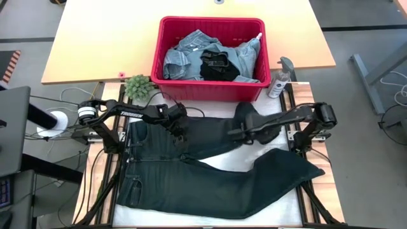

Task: Fold Laundry from Bin
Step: Fold the black pants

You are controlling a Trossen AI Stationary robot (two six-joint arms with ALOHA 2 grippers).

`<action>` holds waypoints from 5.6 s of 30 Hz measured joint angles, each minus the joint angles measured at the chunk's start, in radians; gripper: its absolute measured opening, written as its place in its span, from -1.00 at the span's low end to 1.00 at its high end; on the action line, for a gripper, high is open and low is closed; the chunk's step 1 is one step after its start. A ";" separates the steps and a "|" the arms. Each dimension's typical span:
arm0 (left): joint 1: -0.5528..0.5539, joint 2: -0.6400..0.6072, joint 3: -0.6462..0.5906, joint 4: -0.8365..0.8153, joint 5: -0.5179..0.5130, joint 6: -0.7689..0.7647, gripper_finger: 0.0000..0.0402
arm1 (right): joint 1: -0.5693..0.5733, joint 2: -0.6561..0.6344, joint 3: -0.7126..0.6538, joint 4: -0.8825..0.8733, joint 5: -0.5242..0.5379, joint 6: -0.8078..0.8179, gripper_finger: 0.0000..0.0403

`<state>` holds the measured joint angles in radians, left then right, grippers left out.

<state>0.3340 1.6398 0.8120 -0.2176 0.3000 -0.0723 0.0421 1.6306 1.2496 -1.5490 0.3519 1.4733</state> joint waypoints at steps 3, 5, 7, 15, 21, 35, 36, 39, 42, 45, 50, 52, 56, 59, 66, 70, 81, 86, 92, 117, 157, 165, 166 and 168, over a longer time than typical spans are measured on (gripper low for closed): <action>0.000 0.000 0.000 -0.004 -0.001 0.000 -0.09 | -0.043 -0.024 0.013 -0.031 0.024 0.146 -0.92; 0.000 0.000 0.000 -0.010 -0.001 0.000 -0.09 | -0.044 -0.037 0.009 -0.006 0.118 0.199 -0.92; 0.000 0.000 0.000 -0.021 -0.001 0.001 -0.09 | -0.044 -0.060 0.018 -0.012 0.208 0.302 -0.92; 0.000 0.000 0.000 -0.036 -0.010 0.001 -0.09 | -0.072 -0.233 0.022 -0.022 0.514 0.516 -0.92; 0.000 -0.001 0.000 -0.037 -0.014 0.001 -0.09 | -0.190 -0.332 0.023 -0.021 0.657 0.533 -0.92; 0.000 -0.001 0.000 -0.062 -0.018 0.000 -0.09 | -0.474 -0.369 0.023 -0.022 0.531 0.168 -0.81; 0.000 -0.001 0.000 -0.063 -0.018 -0.001 -0.09 | -0.480 -0.370 0.023 -0.022 0.513 0.126 -0.79; 0.000 -0.001 0.000 -0.062 -0.018 -0.001 -0.09 | -0.508 -0.376 0.023 -0.022 0.446 -0.007 -0.70; 0.000 -0.001 0.000 -0.062 -0.018 0.006 -0.09 | -0.533 -0.394 0.023 -0.022 0.414 -0.049 -0.58; 0.000 -0.001 0.000 -0.062 -0.019 0.005 -0.09 | -0.551 -0.427 0.023 -0.022 0.413 -0.056 -0.44; 0.000 -0.001 0.000 -0.062 -0.021 0.000 -0.09 | -0.533 -0.503 0.023 -0.005 0.431 -0.072 -0.24; 0.000 -0.001 0.000 -0.061 -0.022 0.000 -0.09 | -0.517 -0.538 0.023 0.026 0.439 -0.078 -0.19; 0.000 -0.001 0.000 -0.061 -0.024 -0.006 -0.09 | -0.428 -0.580 0.023 0.238 0.384 -0.263 -0.15; 0.000 -0.001 0.000 -0.060 -0.024 -0.024 -0.09 | -0.318 -0.541 0.024 0.377 0.309 -0.366 -0.14; 0.000 -0.001 0.000 -0.058 -0.025 -0.037 -0.09 | 0.015 -0.312 0.021 0.201 0.347 0.036 -0.18; 0.000 -0.001 0.000 -0.058 -0.023 -0.042 -0.09 | 0.189 -0.194 0.021 0.080 0.451 0.485 -0.14; 0.000 -0.001 0.000 -0.037 -0.011 -0.035 -0.09 | 0.215 -0.122 0.022 0.033 0.388 0.634 0.11; 0.000 -0.001 0.000 -0.045 0.010 -0.020 -0.09 | 0.113 -0.188 0.022 -0.015 0.264 0.021 0.11; 0.000 -0.001 0.000 -0.045 0.001 -0.015 -0.09 | 0.052 -0.250 0.023 0.110 0.190 -0.743 0.11; 0.000 -0.001 0.000 0.000 -0.069 -0.022 -0.09 | 0.012 -0.298 -0.079 0.095 0.191 -0.992 0.10; 0.000 -0.001 0.000 0.007 -0.103 -0.045 -0.09 | -0.107 -0.303 -0.207 0.074 0.164 -0.856 -0.91; 0.000 -0.001 0.000 0.003 -0.114 -0.041 -0.09 | -0.121 -0.319 -0.194 -0.025 0.117 -0.439 -0.91; 0.000 -0.001 0.000 0.000 -0.114 -0.038 -0.09 | -0.128 -0.323 -0.196 -0.026 0.105 -0.373 -0.91; 0.000 -0.001 0.000 -0.004 -0.115 -0.037 -0.09 | -0.140 -0.319 -0.196 -0.018 0.104 -0.235 -0.91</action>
<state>0.3344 1.6390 0.8116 -0.2213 0.1853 -0.1093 -0.0978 1.3119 1.0534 -1.5673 0.4557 1.2383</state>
